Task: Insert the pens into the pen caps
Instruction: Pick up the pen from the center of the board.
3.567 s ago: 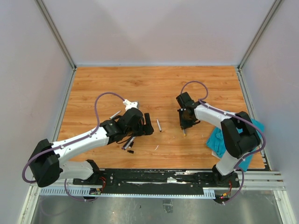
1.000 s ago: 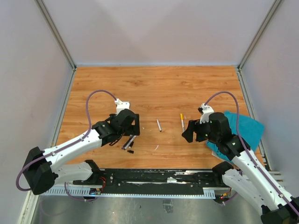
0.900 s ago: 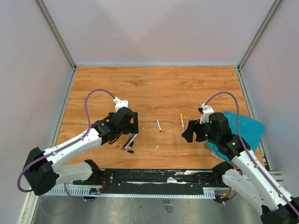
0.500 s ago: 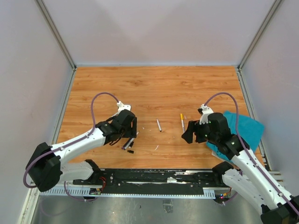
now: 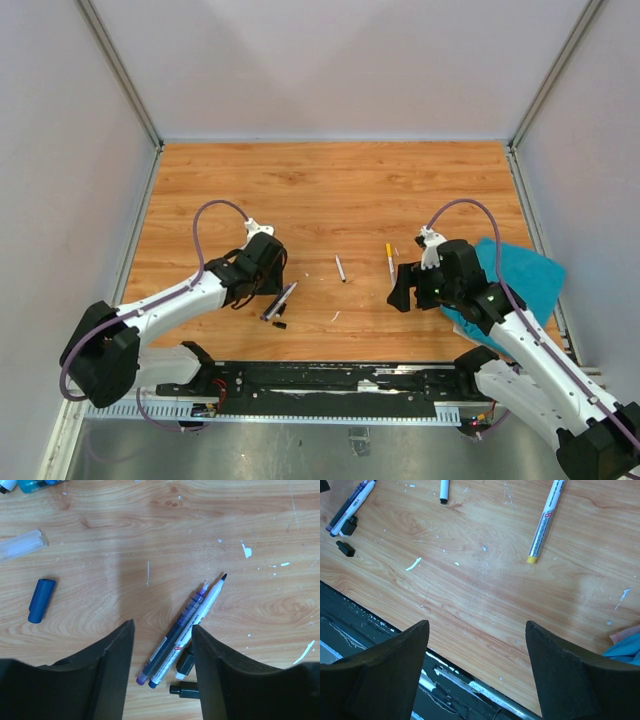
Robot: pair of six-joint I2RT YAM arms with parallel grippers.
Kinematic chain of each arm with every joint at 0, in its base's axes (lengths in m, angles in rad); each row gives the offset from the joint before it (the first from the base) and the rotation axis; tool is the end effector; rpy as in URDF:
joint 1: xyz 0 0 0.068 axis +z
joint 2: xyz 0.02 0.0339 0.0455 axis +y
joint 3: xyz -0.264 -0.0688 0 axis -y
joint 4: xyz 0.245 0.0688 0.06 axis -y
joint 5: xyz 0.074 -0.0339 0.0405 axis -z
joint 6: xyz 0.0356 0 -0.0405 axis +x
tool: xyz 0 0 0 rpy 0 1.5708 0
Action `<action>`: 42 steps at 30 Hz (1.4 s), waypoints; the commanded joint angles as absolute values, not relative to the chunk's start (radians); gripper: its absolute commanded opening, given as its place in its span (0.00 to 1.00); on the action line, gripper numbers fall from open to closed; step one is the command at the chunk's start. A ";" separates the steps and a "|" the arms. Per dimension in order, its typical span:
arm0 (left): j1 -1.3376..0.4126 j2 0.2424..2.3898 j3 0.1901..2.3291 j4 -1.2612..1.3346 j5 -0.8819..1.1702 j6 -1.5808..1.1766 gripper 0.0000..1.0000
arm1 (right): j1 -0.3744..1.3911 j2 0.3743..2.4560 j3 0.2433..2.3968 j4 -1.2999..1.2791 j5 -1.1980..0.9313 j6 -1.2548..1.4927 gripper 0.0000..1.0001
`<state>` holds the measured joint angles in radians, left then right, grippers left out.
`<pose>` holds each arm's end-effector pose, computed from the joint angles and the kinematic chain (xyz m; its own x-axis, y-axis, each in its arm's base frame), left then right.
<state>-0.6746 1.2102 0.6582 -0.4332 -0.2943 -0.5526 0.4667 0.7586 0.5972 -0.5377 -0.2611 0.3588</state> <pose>0.1835 -0.1335 0.1931 -0.8020 -0.0018 -0.5973 0.0606 0.9946 -0.0844 0.1413 0.0815 0.2452 -0.7527 0.0006 -0.6583 -0.3704 0.8263 0.4243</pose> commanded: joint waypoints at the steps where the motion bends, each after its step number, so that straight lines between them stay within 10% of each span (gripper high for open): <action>1: -0.646 1.228 0.644 -0.388 -0.236 -0.515 0.52 | 0.453 0.774 0.634 -0.549 -0.287 0.326 0.78; 42: -0.749 1.340 0.699 -0.347 -0.140 -0.433 0.38 | 0.453 0.807 0.629 -0.531 -0.300 0.296 0.80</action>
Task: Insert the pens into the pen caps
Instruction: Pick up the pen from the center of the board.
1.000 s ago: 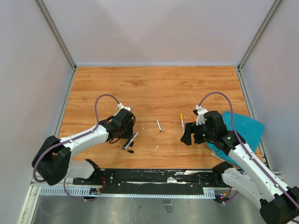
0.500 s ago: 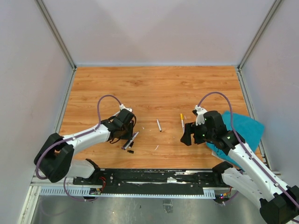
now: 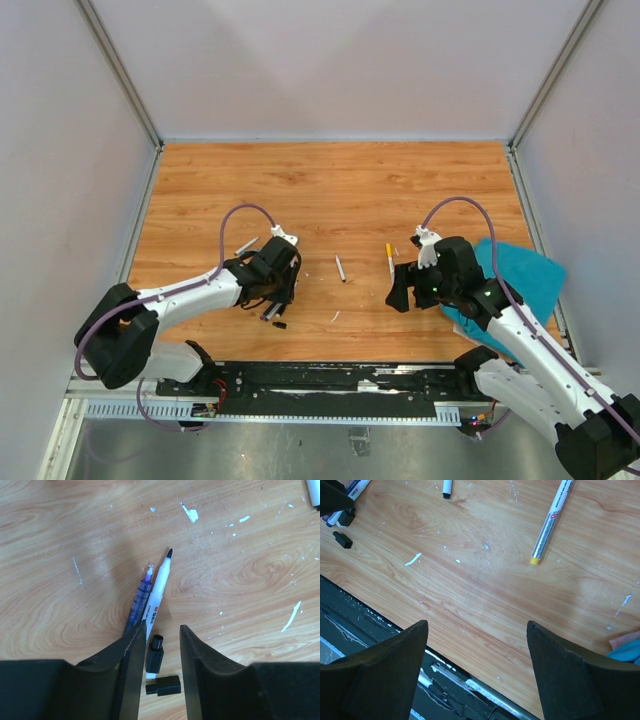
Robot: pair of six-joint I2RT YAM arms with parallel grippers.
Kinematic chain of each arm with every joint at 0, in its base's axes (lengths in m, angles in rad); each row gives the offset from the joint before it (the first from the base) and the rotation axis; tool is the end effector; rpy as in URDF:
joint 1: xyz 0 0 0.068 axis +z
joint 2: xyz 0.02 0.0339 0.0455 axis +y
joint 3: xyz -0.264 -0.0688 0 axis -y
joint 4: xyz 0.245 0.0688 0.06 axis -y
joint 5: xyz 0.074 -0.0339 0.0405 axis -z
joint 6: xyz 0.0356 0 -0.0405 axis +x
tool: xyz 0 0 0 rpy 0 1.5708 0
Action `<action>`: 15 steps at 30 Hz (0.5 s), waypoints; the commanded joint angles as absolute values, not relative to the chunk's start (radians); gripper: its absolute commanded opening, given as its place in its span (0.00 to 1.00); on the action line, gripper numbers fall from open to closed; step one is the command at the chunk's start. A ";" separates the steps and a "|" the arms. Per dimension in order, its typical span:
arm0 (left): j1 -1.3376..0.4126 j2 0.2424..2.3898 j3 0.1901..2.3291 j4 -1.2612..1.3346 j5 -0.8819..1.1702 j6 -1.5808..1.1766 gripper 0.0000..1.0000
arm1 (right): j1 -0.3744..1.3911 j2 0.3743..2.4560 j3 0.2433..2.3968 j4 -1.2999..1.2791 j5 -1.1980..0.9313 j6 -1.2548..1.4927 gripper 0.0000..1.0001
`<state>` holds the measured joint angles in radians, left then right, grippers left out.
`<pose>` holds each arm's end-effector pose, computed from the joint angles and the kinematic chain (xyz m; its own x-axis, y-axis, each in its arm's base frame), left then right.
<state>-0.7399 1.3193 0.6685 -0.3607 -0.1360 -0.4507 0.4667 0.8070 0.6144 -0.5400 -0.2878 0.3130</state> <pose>0.1831 -0.1606 0.1759 -0.8313 0.1746 -0.5277 0.2808 0.9512 -0.1277 0.1470 0.0854 0.2438 -0.7591 -0.0519 -0.6489 -0.4059 0.8170 0.4095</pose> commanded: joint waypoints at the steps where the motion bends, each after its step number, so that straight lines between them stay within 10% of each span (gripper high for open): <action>1: -0.749 1.342 0.702 -0.349 -0.147 -0.432 0.38 | 0.453 0.807 0.629 -0.531 -0.300 0.297 0.80; 15: -0.749 1.374 0.690 -0.320 -0.135 -0.432 0.33 | 0.453 0.810 0.630 -0.532 -0.304 0.293 0.80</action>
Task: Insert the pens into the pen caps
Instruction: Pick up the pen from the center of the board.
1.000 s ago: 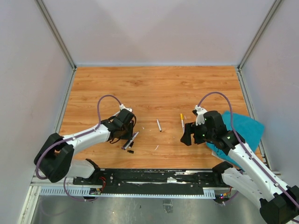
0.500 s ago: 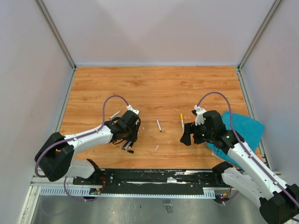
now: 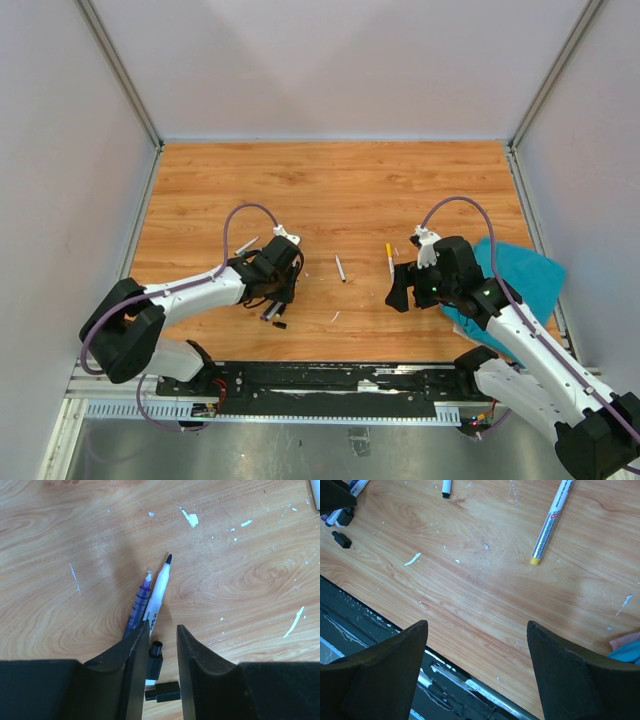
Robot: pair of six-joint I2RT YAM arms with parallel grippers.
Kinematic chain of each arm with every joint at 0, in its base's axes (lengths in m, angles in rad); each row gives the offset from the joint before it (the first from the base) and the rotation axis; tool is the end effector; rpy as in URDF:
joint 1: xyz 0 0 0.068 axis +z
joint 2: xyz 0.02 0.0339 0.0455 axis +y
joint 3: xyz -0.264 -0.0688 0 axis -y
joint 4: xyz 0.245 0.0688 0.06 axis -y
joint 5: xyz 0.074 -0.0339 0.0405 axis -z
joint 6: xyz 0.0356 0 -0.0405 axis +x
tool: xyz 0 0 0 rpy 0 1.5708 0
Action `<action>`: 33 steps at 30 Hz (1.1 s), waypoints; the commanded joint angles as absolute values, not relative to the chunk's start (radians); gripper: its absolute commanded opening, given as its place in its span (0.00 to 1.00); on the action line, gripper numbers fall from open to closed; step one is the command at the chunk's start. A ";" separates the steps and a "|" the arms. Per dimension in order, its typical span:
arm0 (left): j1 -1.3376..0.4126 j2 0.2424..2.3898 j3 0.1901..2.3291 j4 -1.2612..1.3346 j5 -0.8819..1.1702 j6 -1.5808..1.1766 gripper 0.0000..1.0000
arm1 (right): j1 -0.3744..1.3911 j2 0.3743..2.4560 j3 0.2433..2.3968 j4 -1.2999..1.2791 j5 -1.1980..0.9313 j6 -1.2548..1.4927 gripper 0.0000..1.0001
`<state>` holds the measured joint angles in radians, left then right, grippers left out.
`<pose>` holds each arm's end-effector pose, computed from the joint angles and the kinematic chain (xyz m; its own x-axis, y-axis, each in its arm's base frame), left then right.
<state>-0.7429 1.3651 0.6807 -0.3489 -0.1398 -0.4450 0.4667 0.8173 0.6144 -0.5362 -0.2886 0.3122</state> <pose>0.1873 -0.1653 0.1697 -0.8368 0.1897 -0.5136 0.2848 0.9520 -0.1123 0.1485 0.0861 0.2426 -0.7627 -0.0546 -0.6445 -0.4045 0.8178 0.4095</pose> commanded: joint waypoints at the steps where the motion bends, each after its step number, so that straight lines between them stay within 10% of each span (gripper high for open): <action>1: -0.749 1.374 0.688 -0.318 -0.135 -0.432 0.33 | 0.453 0.810 0.629 -0.531 -0.304 0.294 0.80; 33: -0.762 1.407 0.721 -0.358 -0.203 -0.397 0.31 | 0.453 0.819 0.631 -0.532 -0.310 0.295 0.81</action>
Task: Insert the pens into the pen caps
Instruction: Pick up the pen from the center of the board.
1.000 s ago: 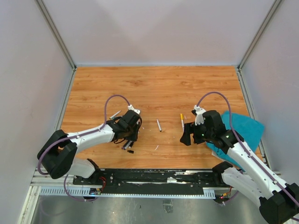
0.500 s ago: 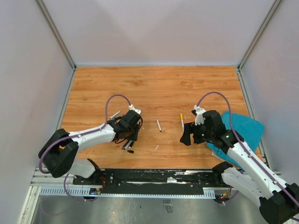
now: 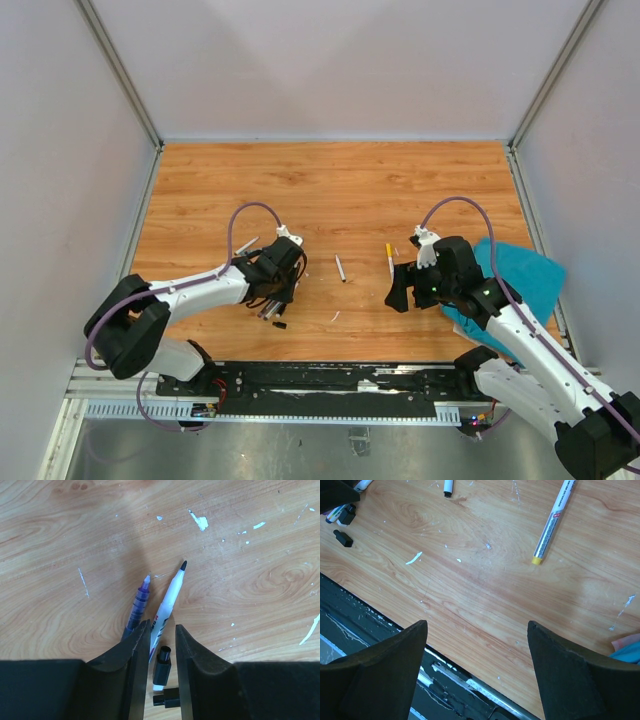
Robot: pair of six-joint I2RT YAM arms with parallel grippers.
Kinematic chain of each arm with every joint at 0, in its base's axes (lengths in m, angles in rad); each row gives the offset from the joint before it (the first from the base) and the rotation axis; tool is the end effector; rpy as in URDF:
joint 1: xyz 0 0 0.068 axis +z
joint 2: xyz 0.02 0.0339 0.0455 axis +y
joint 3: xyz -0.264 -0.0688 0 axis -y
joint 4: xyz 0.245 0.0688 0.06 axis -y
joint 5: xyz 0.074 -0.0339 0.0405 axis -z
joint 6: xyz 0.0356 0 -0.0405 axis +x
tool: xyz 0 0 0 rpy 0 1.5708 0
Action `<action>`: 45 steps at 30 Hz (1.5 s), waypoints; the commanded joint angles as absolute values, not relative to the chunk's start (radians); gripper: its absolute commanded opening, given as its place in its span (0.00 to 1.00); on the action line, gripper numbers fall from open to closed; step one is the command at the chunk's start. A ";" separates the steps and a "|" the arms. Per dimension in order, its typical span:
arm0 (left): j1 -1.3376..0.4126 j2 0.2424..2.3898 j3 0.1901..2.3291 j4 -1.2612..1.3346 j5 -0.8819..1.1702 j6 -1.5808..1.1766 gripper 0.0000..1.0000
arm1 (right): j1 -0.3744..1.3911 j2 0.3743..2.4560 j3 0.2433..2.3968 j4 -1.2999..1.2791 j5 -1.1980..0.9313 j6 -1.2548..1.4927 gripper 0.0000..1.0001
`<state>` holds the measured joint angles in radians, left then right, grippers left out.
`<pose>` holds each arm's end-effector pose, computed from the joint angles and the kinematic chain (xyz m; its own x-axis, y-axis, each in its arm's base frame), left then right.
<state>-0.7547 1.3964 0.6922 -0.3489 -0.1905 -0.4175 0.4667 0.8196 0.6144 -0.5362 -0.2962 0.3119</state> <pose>0.1894 -0.1689 0.1659 -0.8237 0.2281 -0.5191 0.2958 0.9539 -0.0503 0.1486 0.0865 0.2423 -0.7651 -0.0568 -0.6414 -0.4075 0.8140 0.4139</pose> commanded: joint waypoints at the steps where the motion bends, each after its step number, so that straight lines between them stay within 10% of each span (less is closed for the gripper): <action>1: -0.762 1.412 0.723 -0.356 -0.200 -0.396 0.31 | 0.453 0.819 0.629 -0.532 -0.311 0.296 0.81; 45: -0.777 1.514 0.832 -0.378 -0.288 -0.305 0.16 | 0.453 0.799 0.648 -0.545 -0.319 0.294 0.82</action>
